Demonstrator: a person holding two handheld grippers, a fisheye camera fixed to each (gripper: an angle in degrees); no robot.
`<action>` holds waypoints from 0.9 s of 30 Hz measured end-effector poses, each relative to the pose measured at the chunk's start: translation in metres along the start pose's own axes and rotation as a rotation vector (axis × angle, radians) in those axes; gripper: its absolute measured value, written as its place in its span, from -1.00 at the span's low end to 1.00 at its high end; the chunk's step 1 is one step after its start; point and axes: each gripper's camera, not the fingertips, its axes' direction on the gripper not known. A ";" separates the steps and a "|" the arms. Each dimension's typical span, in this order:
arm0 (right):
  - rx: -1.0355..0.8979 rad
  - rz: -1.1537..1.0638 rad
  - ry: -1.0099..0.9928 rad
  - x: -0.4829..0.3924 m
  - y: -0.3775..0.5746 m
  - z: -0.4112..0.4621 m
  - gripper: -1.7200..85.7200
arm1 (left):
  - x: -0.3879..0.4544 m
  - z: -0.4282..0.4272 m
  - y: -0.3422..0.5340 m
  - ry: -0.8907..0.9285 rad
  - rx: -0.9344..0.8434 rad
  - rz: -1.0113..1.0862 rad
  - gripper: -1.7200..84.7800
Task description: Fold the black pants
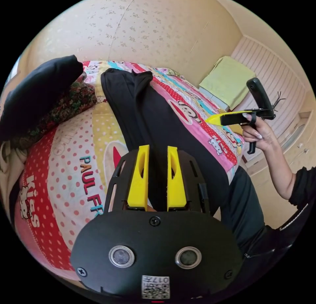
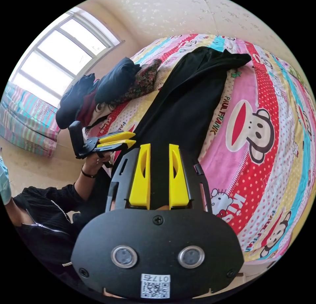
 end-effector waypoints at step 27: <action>0.430 0.355 -0.113 0.203 -0.189 -0.002 -0.67 | -0.080 0.000 -0.014 0.188 -0.052 -0.069 -0.87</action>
